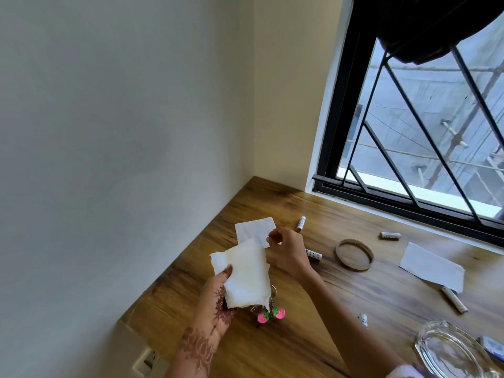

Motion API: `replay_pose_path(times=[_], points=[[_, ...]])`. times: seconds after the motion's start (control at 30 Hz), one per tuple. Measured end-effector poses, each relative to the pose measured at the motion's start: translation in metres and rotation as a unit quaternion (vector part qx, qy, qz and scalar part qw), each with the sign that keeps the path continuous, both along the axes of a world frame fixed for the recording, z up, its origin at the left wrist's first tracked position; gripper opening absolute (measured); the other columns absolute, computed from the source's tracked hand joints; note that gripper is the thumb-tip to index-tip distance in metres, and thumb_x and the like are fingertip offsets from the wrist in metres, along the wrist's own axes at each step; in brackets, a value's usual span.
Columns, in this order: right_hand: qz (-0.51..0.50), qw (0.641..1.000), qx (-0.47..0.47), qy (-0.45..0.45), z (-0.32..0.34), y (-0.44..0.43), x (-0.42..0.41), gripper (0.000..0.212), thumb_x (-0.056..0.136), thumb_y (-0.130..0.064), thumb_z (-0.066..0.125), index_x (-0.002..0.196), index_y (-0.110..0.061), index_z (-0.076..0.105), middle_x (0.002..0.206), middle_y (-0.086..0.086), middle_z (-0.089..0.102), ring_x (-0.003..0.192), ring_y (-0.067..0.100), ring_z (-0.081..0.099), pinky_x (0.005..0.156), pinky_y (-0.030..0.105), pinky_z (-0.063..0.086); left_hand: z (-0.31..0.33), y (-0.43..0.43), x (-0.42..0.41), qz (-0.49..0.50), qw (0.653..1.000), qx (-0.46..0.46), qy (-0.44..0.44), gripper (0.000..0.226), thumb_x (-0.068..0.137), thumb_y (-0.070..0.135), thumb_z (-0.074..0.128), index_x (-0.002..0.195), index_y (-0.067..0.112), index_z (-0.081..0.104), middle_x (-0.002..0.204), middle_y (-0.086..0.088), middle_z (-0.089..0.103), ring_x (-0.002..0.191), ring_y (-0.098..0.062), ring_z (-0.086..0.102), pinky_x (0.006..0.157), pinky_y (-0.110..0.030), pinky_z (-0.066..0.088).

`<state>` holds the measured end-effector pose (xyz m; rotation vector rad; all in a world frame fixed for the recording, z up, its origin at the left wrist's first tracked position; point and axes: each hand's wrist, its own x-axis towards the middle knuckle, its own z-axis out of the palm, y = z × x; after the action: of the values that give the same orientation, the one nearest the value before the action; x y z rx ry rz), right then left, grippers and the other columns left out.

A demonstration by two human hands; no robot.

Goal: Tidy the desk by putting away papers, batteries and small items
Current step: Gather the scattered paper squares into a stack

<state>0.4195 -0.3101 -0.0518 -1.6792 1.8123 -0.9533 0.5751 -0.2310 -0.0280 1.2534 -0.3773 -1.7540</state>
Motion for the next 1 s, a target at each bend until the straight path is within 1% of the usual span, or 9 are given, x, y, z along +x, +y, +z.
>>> replay_pose_path(times=[0.17,0.33,0.47,0.57,0.67,0.73,0.8,0.9,1.0], points=[[0.078,0.986,-0.014,0.145,-0.026,-0.023,-0.007,0.030,0.086,-0.021,0.063,0.112,-0.006,0.062,0.122,0.010,0.059,0.101,0.021,0.060,0.081,0.026,0.049,0.001,-0.006,0.007,0.042,0.999,0.005,-0.006,0.029,0.090,0.014,0.055,0.116,0.004,0.047,0.090,-0.014,0.060,0.080,-0.028,0.059,0.040,-0.030,0.054],[0.152,0.971,-0.038,0.178,-0.038,-0.028,0.013,0.032,0.089,-0.023,0.059,0.118,-0.010,0.061,0.131,0.007,0.054,0.120,0.020,0.049,0.095,0.031,0.045,-0.003,-0.014,0.016,0.053,0.998,-0.004,-0.034,0.032,0.091,0.014,0.054,0.120,0.004,0.046,0.092,-0.015,0.061,0.080,-0.029,0.060,0.040,-0.029,0.054],[0.144,0.972,-0.061,0.174,-0.051,-0.030,0.018,0.024,0.091,-0.024,0.055,0.108,-0.011,0.066,0.130,0.005,0.056,0.124,0.017,0.044,0.098,0.029,0.041,-0.001,-0.019,0.020,0.071,0.996,0.007,-0.050,0.028,0.091,0.013,0.055,0.116,0.003,0.047,0.086,-0.013,0.060,0.075,-0.027,0.059,0.036,-0.026,0.051],[0.114,0.983,-0.062,0.126,-0.056,-0.031,0.017,0.021,0.091,-0.021,0.056,0.103,-0.009,0.068,0.122,0.005,0.060,0.115,0.015,0.051,0.092,0.021,0.042,-0.003,-0.022,0.020,0.079,0.995,0.007,-0.067,0.037,0.091,0.012,0.054,0.123,-0.003,0.046,0.085,-0.013,0.058,0.073,-0.026,0.058,0.034,-0.024,0.049],[0.004,0.998,-0.044,-0.046,-0.046,-0.025,0.011,0.013,0.089,-0.015,0.058,0.096,-0.008,0.067,0.097,0.003,0.066,0.083,0.007,0.058,0.068,0.005,0.041,-0.004,-0.026,0.020,0.064,0.994,0.012,-0.082,0.041,0.093,0.013,0.052,0.128,-0.007,0.043,0.081,-0.012,0.056,0.069,-0.024,0.055,0.031,-0.020,0.045],[-0.058,0.984,-0.022,-0.165,-0.033,-0.021,0.004,0.009,0.090,-0.017,0.057,0.088,-0.010,0.062,0.079,-0.002,0.061,0.065,0.006,0.050,0.054,0.009,0.040,-0.003,-0.027,0.018,0.042,0.997,0.012,-0.060,0.039,0.093,0.014,0.051,0.126,-0.004,0.044,0.083,-0.013,0.057,0.072,-0.025,0.056,0.035,-0.024,0.049],[-0.067,0.970,-0.036,-0.233,-0.020,-0.016,-0.004,0.012,0.091,-0.019,0.055,0.087,-0.008,0.059,0.073,0.001,0.056,0.060,0.010,0.046,0.049,0.016,0.038,-0.002,-0.027,0.015,0.022,0.999,0.021,-0.035,0.037,0.092,0.016,0.053,0.125,0.000,0.046,0.088,-0.014,0.060,0.078,-0.028,0.058,0.043,-0.030,0.054],[-0.047,0.962,-0.107,-0.247,0.003,0.001,-0.013,0.009,0.092,-0.014,0.053,0.089,-0.007,0.057,0.074,0.003,0.057,0.061,0.008,0.048,0.049,0.015,0.038,-0.001,-0.029,0.005,-0.002,1.000,0.020,0.009,0.036,0.091,0.015,0.053,0.124,0.003,0.045,0.094,-0.017,0.061,0.083,-0.030,0.060,0.044,-0.031,0.056],[0.010,0.969,-0.164,-0.184,0.019,0.026,-0.018,0.006,0.091,-0.004,0.052,0.093,-0.003,0.057,0.076,-0.008,0.057,0.061,-0.003,0.054,0.050,0.009,0.040,-0.001,-0.029,-0.011,-0.030,0.998,0.002,0.057,0.035,0.091,0.014,0.052,0.124,0.005,0.045,0.100,-0.019,0.061,0.089,-0.031,0.060,0.050,-0.034,0.058]])
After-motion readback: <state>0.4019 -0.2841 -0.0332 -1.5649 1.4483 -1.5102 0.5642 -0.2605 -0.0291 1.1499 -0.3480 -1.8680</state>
